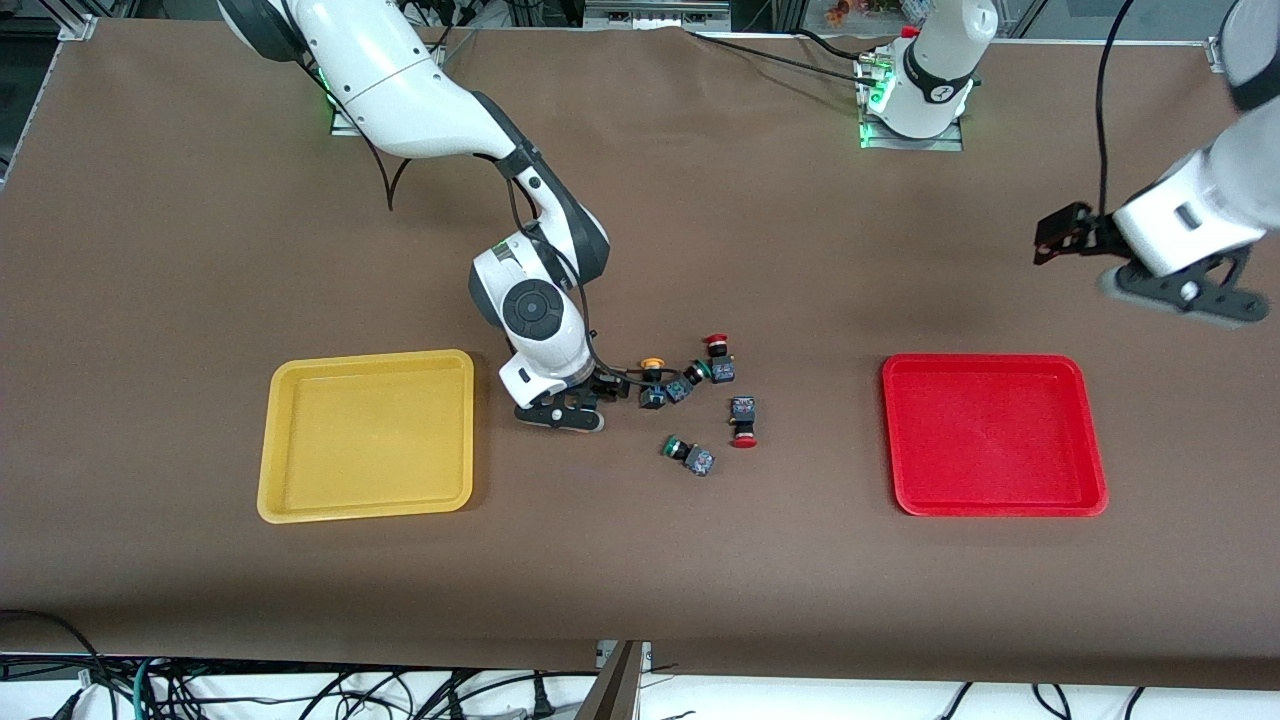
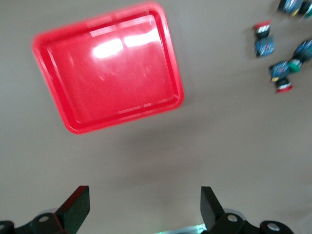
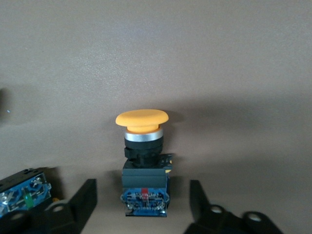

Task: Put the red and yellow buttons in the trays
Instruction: 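Carry the orange button to the yellow tray while the left gripper grasps a red button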

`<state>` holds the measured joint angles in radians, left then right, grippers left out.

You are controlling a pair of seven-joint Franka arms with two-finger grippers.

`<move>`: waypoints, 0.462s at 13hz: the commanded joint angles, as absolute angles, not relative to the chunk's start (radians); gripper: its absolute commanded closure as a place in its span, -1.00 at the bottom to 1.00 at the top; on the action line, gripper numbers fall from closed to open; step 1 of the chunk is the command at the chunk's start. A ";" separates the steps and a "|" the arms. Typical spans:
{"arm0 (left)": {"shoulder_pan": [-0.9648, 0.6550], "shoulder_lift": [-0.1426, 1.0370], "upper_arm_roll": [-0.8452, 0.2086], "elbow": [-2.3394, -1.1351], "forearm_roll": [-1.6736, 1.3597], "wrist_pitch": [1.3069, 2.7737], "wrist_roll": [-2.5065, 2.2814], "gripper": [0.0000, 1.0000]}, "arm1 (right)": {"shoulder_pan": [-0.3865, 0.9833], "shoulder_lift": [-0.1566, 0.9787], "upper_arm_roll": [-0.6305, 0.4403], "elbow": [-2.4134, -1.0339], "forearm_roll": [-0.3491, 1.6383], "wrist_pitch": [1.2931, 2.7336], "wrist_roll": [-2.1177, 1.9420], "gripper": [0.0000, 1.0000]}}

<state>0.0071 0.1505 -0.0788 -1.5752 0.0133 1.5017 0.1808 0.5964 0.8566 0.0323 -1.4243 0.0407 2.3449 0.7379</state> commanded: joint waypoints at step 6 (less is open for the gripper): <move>-0.199 0.451 -0.078 -1.546 -0.017 1.858 -0.211 -1.00 | 0.560 0.810 0.012 -1.405 0.037 2.315 0.602 1.00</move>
<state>-0.1422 0.3976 -0.0872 -1.5727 -0.0021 1.7832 -0.0875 0.5935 0.8529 0.0150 -1.4101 0.0390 2.3464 0.6874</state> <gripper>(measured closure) 0.000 0.595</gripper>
